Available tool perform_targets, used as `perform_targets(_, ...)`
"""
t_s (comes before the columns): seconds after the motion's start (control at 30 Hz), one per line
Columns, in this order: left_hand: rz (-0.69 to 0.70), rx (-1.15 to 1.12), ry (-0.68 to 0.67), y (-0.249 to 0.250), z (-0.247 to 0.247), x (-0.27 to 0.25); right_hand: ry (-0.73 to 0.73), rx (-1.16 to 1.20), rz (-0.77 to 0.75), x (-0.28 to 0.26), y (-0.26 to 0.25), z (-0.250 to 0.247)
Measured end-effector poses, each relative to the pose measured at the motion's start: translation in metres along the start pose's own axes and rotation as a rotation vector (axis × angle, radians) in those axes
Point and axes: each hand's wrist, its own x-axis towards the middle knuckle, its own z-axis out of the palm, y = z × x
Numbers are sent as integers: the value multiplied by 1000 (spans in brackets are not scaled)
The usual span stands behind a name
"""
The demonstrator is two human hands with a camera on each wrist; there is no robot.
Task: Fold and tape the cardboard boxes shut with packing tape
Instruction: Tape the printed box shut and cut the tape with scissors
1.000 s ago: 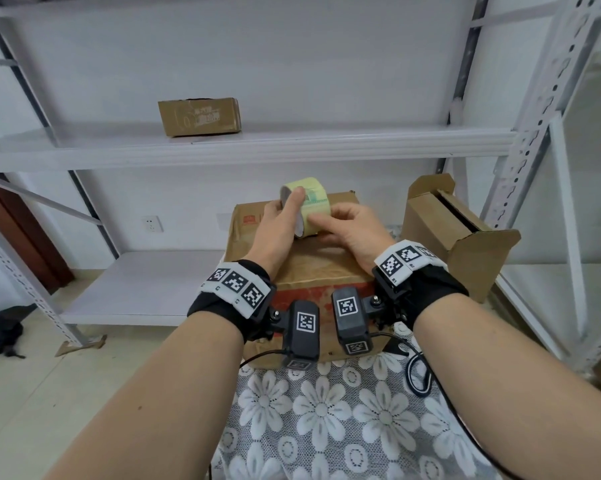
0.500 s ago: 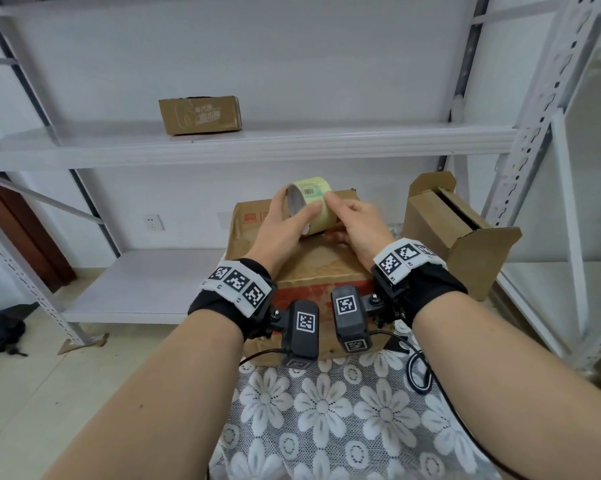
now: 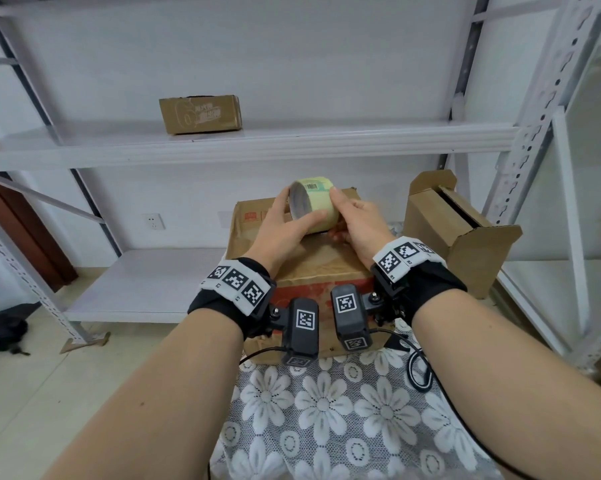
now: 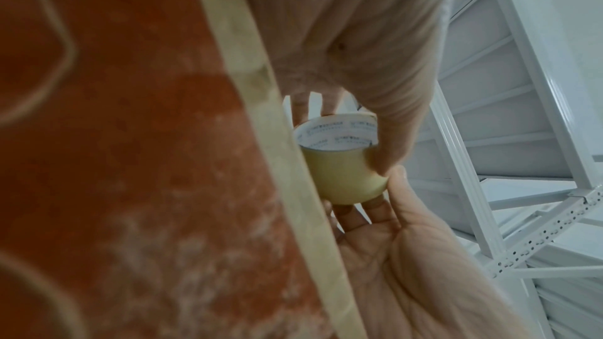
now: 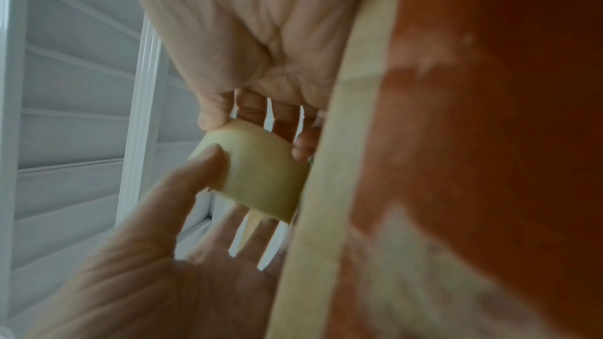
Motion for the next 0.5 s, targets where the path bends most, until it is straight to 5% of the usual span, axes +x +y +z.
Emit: perform_targets(0.5, -96, -13, 79, -2, 0, 3, -34, -46, -32, -8, 0, -3)
